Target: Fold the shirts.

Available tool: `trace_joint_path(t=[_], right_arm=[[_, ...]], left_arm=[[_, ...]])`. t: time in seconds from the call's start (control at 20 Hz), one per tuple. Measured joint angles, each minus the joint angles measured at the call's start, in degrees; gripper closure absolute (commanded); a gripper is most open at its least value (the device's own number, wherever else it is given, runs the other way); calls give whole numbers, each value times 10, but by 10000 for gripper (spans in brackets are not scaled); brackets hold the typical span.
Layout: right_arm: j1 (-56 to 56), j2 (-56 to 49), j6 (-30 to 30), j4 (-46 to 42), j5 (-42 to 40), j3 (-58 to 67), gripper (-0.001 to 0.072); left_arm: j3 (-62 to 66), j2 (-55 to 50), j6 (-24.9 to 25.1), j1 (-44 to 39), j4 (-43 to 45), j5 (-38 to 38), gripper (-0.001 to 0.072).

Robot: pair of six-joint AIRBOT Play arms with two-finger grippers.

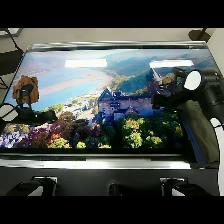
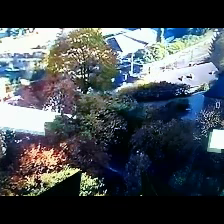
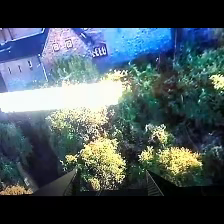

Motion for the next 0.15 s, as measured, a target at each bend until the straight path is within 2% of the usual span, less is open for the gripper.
trace_joint_path(t=[0.15], right_arm=[[0, 0, 0, 0, 0, 0, 216]], left_arm=[[0, 0, 0, 0, 0, 1, 223]])
